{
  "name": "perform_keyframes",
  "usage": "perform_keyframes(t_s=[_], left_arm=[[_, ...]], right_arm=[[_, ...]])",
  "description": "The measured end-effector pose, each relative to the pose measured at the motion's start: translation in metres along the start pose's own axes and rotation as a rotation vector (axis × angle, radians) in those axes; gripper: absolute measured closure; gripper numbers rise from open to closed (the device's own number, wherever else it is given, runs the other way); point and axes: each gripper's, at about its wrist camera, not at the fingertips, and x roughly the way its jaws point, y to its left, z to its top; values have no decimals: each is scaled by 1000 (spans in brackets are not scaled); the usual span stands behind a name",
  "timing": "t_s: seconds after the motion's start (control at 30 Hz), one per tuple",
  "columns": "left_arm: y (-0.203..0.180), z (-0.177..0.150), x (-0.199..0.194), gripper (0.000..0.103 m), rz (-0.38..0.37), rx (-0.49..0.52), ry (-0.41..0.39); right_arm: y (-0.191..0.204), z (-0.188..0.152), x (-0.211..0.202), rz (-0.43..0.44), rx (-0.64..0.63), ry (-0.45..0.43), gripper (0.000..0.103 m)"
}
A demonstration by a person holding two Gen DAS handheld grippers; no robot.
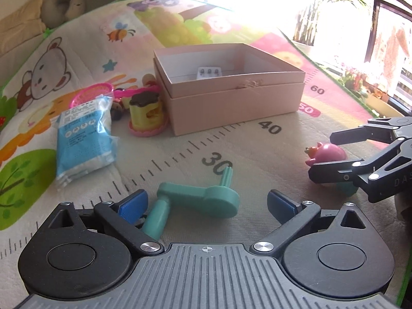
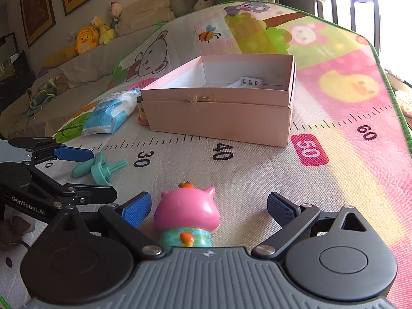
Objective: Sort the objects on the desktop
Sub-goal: 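Grasp the teal crank handle with the left tool while the right tool holds the pig, then carry the pig and crank handle over the pink box and release both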
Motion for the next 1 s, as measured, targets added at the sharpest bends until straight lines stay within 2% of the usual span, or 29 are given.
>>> perform_keyframes(t_s=[0.1,0.17,0.23,0.33,0.43,0.53,0.57,0.63,0.73,0.83,0.9,1.0], left_arm=[[5,3,8,6,35,-39,20],[7,5,7,22,51,-60,13],[6,6,4,28,55,-74,6],[3,3,-4,28,67,-85,-6],[-5,-4,-13,28,84,-89,-12],[-12,-10,-24,28,79,-94,-27],[-14,-11,-27,28,76,-96,-30],[-19,-14,-32,29,72,-101,-27],[-26,-14,-42,29,71,-91,-30],[-32,-7,-58,29,57,-80,-66],[-34,5,-68,29,60,-67,-113],[-35,33,-81,29,87,-31,-204]], right_arm=[[1,0,0,0,-2,-5,6],[2,0,-1,-3,-10,-8,6],[5,-1,-2,-4,-31,-10,6],[13,-2,-4,2,-87,-13,6],[25,-4,-5,-12,-161,-7,15],[34,-5,-4,-19,-225,40,34],[36,-5,-6,-14,-244,56,44],[39,-4,-12,-2,-275,79,54],[40,-2,-25,46,-304,112,54],[40,6,-43,119,-312,129,55],[39,18,-58,137,-321,101,55],[32,53,-85,135,-297,-2,55]])
